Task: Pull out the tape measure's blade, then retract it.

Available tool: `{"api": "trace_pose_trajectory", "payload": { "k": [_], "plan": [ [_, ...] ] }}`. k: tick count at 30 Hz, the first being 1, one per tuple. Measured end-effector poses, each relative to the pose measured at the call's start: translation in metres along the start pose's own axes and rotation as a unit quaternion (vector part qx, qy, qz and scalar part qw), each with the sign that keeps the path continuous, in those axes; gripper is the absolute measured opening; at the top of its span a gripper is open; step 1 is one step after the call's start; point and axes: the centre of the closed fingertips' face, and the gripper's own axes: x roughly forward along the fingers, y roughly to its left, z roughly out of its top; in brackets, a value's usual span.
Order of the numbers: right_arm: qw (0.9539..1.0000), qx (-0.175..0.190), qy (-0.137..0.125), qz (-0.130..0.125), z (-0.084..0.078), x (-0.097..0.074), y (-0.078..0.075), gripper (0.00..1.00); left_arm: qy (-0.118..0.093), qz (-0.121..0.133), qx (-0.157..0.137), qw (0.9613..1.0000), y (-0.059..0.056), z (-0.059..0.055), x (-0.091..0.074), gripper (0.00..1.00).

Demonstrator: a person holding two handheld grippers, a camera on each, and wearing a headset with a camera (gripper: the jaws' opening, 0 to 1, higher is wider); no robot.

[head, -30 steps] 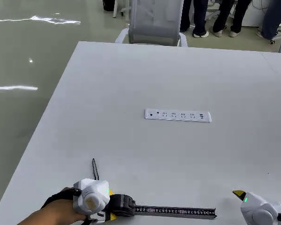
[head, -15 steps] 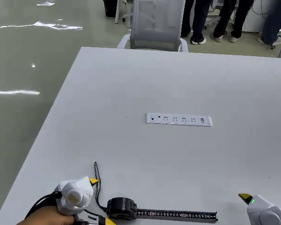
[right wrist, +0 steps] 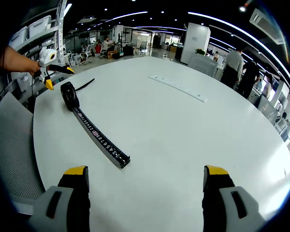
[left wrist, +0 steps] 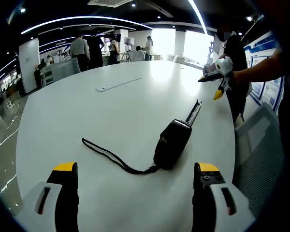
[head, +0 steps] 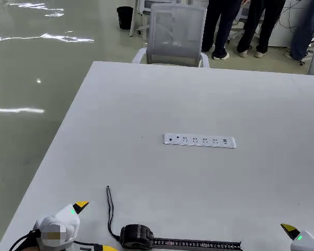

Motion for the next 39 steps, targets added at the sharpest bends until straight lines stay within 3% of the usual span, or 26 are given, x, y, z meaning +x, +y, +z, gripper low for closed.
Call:
{"api": "trace_pose_trajectory", "payload": {
  "k": [9,12,16,19,26,35,39],
  "plan": [
    [0.9990,0.034,-0.023,-0.019,-0.006,-0.028,0.006,1.00,-0.050,0.048,-0.054,0.9962,0.015,0.000,-0.043,0.99],
    [0.9989,0.034,-0.026,-0.019,-0.009,-0.034,0.012,1.00,-0.042,0.057,-0.062,0.9955,0.018,-0.008,-0.054,0.99],
    [0.9983,0.040,-0.034,-0.026,-0.007,-0.045,0.017,1.00,-0.053,0.076,-0.066,0.9935,0.019,-0.012,-0.073,0.99],
    [0.9976,0.047,-0.037,-0.034,-0.008,-0.053,0.020,1.00,-0.061,0.080,-0.070,0.9924,0.017,-0.015,-0.085,0.99],
    [0.9968,0.056,-0.045,-0.036,-0.018,-0.068,0.035,1.00,-0.041,0.083,-0.094,0.9913,0.011,-0.036,-0.108,0.99],
    [0.9947,0.069,-0.059,-0.048,-0.019,-0.093,0.048,1.00,-0.046,0.102,-0.106,0.9880,-0.002,-0.047,-0.141,0.99],
    [0.9952,0.069,-0.054,-0.043,-0.027,-0.103,0.055,1.00,-0.048,0.110,-0.118,0.9858,-0.006,-0.055,-0.155,0.99]
  ]
}}
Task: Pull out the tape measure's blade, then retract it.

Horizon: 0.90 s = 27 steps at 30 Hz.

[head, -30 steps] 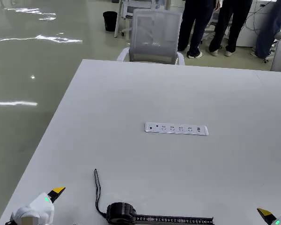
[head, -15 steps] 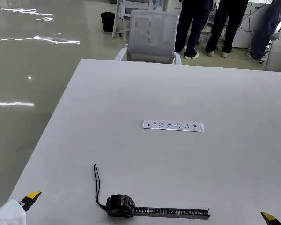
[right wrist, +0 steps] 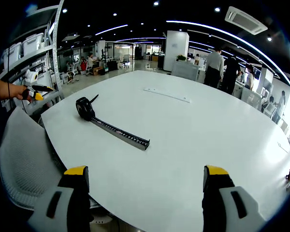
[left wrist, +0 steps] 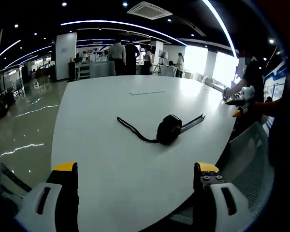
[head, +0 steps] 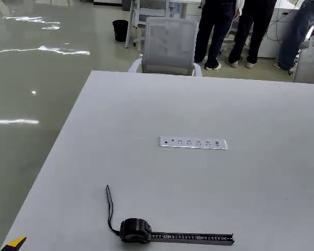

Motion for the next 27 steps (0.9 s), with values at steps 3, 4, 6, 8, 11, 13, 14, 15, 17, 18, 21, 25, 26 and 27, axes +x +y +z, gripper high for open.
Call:
{"api": "trace_pose_trajectory", "payload": {
  "k": [3,4,6,8,11,13,14,15,17,18,21,25,26,27],
  "plan": [
    [1.0000,-0.001,0.005,0.004,-0.006,-0.004,0.003,1.00,0.003,0.003,-0.001,1.0000,-0.001,-0.004,-0.007,0.99],
    [1.0000,0.000,0.005,0.004,-0.007,-0.006,0.003,1.00,0.004,0.003,-0.001,1.0000,-0.002,-0.006,-0.008,0.99],
    [1.0000,0.005,0.005,0.003,-0.010,-0.008,0.003,1.00,0.005,0.004,0.003,1.0000,-0.003,-0.009,-0.012,0.99],
    [1.0000,0.007,0.006,0.002,-0.013,-0.010,0.005,1.00,0.002,0.008,0.000,1.0000,-0.003,-0.010,-0.013,0.99],
    [0.9999,0.008,0.008,0.002,-0.017,-0.010,0.005,1.00,0.002,0.012,-0.002,0.9999,-0.001,-0.011,-0.013,0.99],
    [0.9999,0.008,0.008,0.002,-0.016,-0.010,0.005,1.00,0.001,0.013,-0.001,0.9999,0.000,-0.011,-0.013,0.99],
    [0.9999,0.007,0.007,0.003,-0.015,-0.010,0.005,1.00,-0.001,0.014,-0.001,0.9999,0.001,-0.010,-0.013,0.99],
    [1.0000,0.006,0.006,0.003,-0.014,-0.011,0.004,1.00,-0.006,0.016,-0.002,0.9999,0.003,-0.008,-0.013,0.99],
    [1.0000,0.006,0.004,0.002,-0.011,-0.011,0.003,1.00,-0.009,0.018,-0.007,0.9998,0.005,-0.006,-0.013,0.99],
    [1.0000,0.007,0.003,0.001,-0.010,-0.012,0.002,1.00,-0.010,0.019,-0.007,0.9998,0.004,-0.006,-0.014,0.99],
    [0.9999,0.010,-0.002,-0.003,-0.008,-0.014,0.003,1.00,-0.013,0.018,-0.011,0.9997,0.004,-0.007,-0.015,0.99],
    [0.9998,0.019,0.004,-0.001,-0.013,-0.015,0.006,1.00,-0.009,0.025,-0.023,0.9994,0.005,-0.014,-0.015,0.99],
    [0.9998,0.018,0.008,-0.003,-0.015,-0.015,0.006,1.00,-0.008,0.025,-0.022,0.9994,0.005,-0.014,-0.015,0.99],
    [0.9999,0.013,0.007,-0.005,-0.014,-0.016,0.006,1.00,-0.005,0.028,-0.017,0.9995,0.005,-0.015,-0.016,0.99]
  ]
}}
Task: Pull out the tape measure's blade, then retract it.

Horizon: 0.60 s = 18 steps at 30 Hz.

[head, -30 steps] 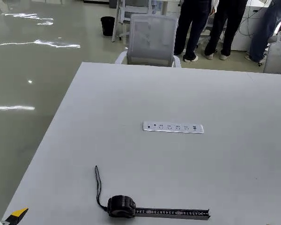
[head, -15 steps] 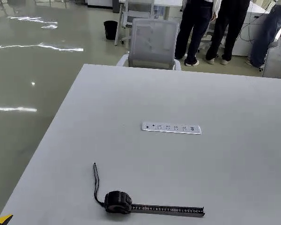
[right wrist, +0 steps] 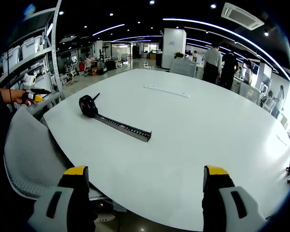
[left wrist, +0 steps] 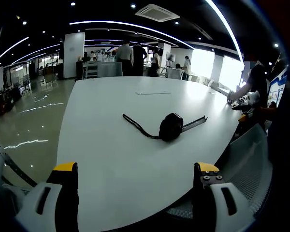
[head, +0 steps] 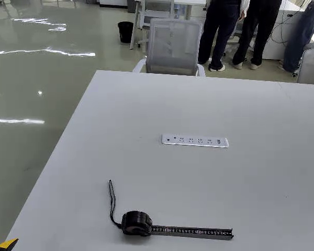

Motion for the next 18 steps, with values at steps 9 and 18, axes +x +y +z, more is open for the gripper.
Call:
{"api": "trace_pose_trajectory", "payload": {
  "k": [9,18],
  "plan": [
    [0.9999,0.008,-0.002,-0.008,-0.001,-0.004,-0.003,1.00,0.005,-0.005,0.002,1.0000,0.001,0.003,-0.002,0.99],
    [0.9999,0.011,-0.004,-0.012,-0.005,-0.009,-0.008,1.00,-0.003,0.007,-0.011,0.9999,-0.002,0.018,0.000,0.99]
  ]
}}
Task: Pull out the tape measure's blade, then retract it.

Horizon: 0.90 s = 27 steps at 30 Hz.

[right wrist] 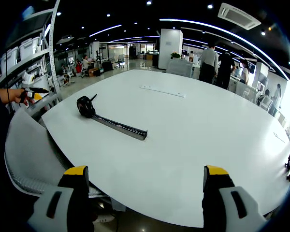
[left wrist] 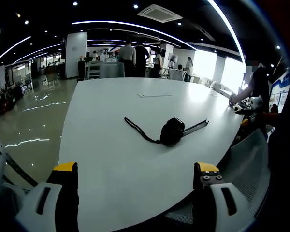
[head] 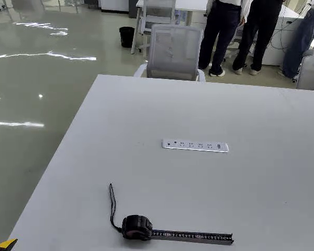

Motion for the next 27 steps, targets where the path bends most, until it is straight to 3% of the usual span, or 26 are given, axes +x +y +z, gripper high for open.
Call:
{"api": "trace_pose_trajectory", "payload": {
  "k": [8,17,27],
  "plan": [
    [1.0000,0.005,0.003,0.001,-0.004,0.005,-0.001,1.00,0.007,-0.004,-0.005,1.0000,-0.013,0.005,0.006,0.99],
    [1.0000,0.008,0.004,0.003,-0.008,0.009,0.003,1.00,0.024,-0.007,-0.017,0.9996,-0.022,0.000,0.018,0.99],
    [1.0000,-0.001,0.000,0.009,-0.002,0.015,0.010,1.00,0.026,-0.016,0.000,0.9996,-0.037,0.012,0.025,0.99]
  ]
}}
